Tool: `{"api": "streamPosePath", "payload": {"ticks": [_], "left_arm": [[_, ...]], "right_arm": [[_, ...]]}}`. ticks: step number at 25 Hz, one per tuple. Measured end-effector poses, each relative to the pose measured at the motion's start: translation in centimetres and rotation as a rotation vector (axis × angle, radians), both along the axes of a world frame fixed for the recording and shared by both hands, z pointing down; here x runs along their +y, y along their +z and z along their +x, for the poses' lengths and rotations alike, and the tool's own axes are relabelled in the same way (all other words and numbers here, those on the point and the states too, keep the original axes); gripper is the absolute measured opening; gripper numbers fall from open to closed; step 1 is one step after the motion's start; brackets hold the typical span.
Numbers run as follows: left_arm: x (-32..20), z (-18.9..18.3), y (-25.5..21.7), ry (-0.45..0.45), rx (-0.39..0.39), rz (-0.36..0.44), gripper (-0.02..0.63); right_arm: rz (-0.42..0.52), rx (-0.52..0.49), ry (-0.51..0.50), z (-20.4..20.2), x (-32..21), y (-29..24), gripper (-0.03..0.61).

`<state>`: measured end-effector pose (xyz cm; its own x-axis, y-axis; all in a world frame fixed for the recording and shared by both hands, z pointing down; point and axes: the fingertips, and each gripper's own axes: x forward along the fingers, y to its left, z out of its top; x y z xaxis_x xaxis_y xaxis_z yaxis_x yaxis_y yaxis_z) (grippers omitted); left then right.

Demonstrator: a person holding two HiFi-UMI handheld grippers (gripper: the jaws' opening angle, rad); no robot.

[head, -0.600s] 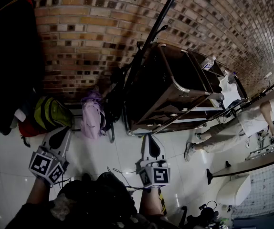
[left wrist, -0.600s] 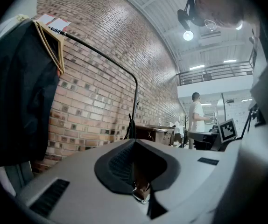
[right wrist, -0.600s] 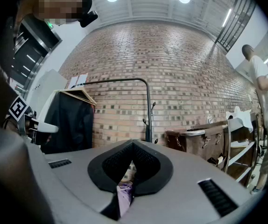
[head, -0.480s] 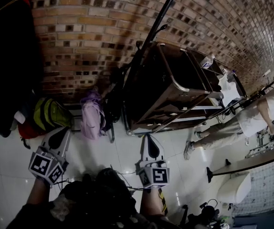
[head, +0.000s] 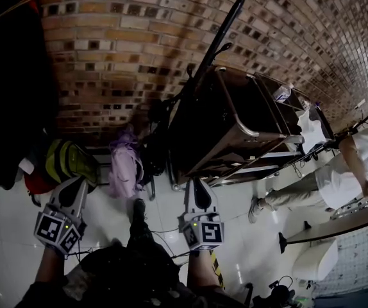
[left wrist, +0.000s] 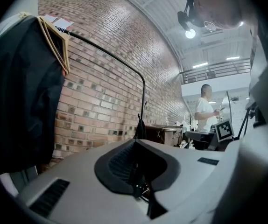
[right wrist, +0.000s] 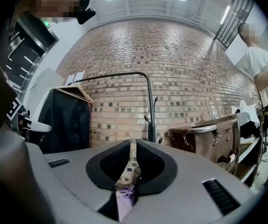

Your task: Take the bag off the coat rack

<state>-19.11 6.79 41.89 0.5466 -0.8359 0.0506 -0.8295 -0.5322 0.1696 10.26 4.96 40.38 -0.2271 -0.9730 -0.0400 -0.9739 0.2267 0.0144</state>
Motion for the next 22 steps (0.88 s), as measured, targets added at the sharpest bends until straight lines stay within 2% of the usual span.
{"api": "streamPosePath", "payload": {"ticks": [7, 11, 13, 18, 22], "left_arm": [[-4.9, 0.9, 0.0, -0.022, -0.011, 0.032, 0.04], [-8.6, 2.3, 0.5, -0.02, -0.019, 0.027, 0.04], [-10.9, 3.2, 0.4, -0.025, -0.011, 0.031, 0.04], [-16.3, 5.9, 0.2, -0.026, -0.004, 0.024, 0.04], [-20.2, 7.8, -0.2, -0.019, -0.006, 0.013, 0.04]], "right_arm": [[0.014, -0.003, -0.022, 0.3, -7.8, 0.2, 0.074], [0.032, 0.005, -0.018, 0.8, -12.6, 0.3, 0.137], [0.045, 0.017, -0.026, 1.2, -15.1, 0.4, 0.147], [-0.002, 0.026, -0.091, 1.2, -21.2, 1.0, 0.187], [-0.023, 0.024, -0.104, 2.0, -26.0, 1.0, 0.21]]}}
